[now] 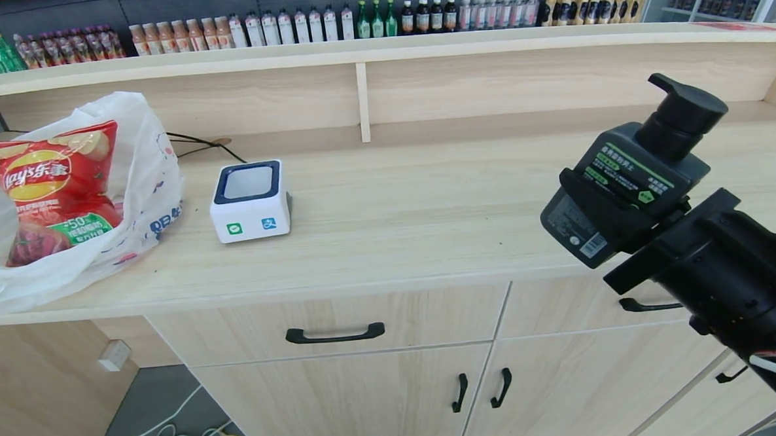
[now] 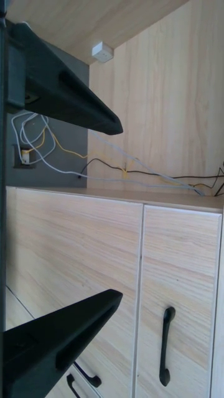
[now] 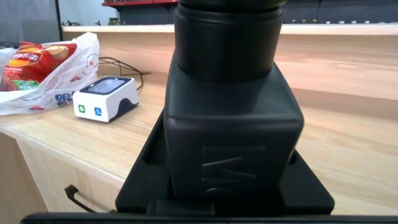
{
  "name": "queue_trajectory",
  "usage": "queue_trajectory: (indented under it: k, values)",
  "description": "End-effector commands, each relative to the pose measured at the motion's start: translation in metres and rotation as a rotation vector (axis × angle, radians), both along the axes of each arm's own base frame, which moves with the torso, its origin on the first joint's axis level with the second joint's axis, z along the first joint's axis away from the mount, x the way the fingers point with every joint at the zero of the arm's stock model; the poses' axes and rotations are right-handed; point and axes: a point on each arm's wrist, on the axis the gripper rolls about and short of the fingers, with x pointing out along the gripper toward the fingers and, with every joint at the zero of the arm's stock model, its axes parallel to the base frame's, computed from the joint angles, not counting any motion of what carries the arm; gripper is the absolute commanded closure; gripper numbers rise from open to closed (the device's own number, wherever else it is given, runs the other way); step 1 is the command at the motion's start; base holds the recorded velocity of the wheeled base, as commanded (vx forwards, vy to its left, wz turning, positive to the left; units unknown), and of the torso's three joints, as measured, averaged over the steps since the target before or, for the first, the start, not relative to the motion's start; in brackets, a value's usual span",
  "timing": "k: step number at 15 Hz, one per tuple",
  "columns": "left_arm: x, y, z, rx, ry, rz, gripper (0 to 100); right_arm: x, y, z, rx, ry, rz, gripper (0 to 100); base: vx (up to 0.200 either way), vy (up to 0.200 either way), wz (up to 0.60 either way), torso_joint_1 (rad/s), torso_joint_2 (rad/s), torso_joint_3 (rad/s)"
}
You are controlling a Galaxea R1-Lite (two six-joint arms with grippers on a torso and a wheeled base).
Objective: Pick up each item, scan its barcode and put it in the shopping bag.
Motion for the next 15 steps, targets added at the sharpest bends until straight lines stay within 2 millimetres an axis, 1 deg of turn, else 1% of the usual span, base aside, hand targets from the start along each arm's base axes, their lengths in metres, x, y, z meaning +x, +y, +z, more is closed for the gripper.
queue_trajectory:
  k: [1,15]
  values:
    - [0.0,0.0,0.0,-0.001,0.0,0.0,0,0.0023,0.0009,0.0013,0.002,-0.003,-0.003,100,0.0,0.2,0.0,0.007,-0.01,0.007]
    - [0.0,0.0,0.0,-0.002,0.0,0.0,0,-0.0016,-0.0015,0.006,0.011,-0.023,-0.003,100,0.0,0.2,0.0,0.002,0.0,0.0]
